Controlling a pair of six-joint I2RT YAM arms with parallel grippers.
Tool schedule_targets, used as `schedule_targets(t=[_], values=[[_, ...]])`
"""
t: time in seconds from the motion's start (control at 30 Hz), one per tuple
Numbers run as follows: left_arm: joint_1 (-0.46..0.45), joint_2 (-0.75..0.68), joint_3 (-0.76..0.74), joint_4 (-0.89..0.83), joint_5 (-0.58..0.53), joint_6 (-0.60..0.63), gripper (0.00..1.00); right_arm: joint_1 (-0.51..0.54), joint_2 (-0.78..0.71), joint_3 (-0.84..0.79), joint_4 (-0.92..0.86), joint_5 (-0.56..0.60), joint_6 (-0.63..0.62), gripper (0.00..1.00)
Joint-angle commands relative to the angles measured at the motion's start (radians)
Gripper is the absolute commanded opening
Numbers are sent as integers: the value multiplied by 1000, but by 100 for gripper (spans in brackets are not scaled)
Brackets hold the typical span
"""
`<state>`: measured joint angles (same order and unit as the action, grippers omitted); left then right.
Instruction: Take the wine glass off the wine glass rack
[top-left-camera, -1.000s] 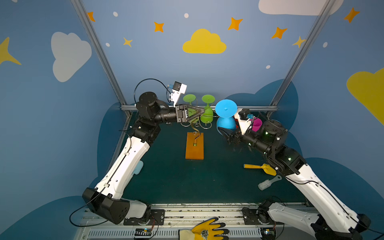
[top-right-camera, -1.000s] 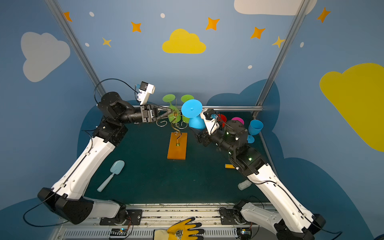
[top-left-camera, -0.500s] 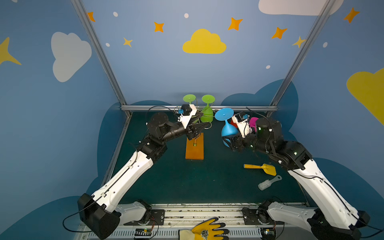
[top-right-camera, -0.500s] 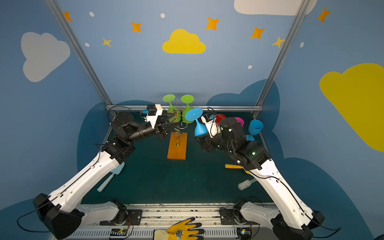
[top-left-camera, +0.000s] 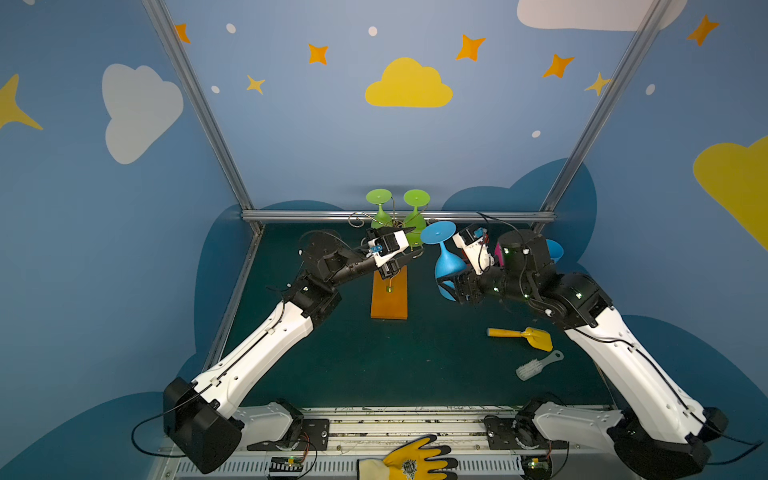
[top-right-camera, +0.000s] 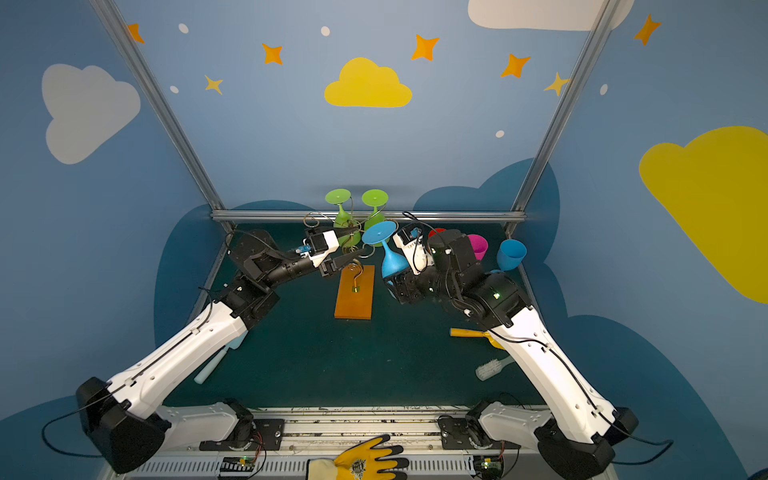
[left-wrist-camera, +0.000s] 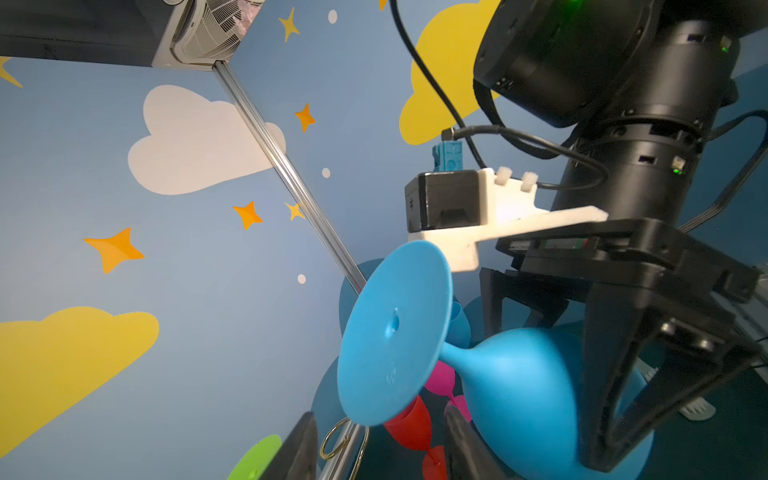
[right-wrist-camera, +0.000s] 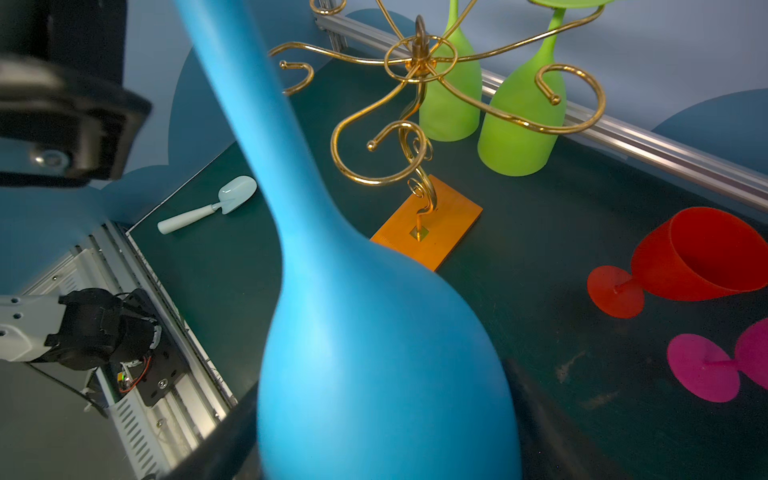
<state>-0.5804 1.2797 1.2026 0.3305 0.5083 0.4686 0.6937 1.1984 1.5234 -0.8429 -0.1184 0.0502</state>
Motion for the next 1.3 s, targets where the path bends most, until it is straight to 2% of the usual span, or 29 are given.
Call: schedule_targets(t=[0.0,0.2,0.4,0.5,0.63,0.7,0.8,0.87,0.93,1.07,1.27], values=[[-9,17,35,10,20,55,48,1,8,31,-5,-45,17,47],[-13,35,40,23,7,63,44,7,23,28,-13,-66,22,46],[-15,38,42,37,-8,58,37,10,32,22,-18,-74,29,46],[-15,41,41,36,-16,62,30,12,35,22,-18,-79,29,46],[-15,38,37,41,-28,63,15,13,36,22,-20,-78,29,46],[-15,36,34,44,-34,61,12,14,36,21,-19,-76,30,47],[-16,31,29,44,-51,64,8,14,33,17,-12,-78,37,55],[-14,25,20,52,-74,56,3,13,26,7,5,-79,47,72],[-14,17,2,78,-104,31,3,12,11,-8,30,-82,59,80],[-16,-2,-35,115,-175,-42,3,-2,-41,-50,115,-94,84,87],[-13,-20,-65,98,-329,-177,3,-43,-129,-132,269,-99,110,89]])
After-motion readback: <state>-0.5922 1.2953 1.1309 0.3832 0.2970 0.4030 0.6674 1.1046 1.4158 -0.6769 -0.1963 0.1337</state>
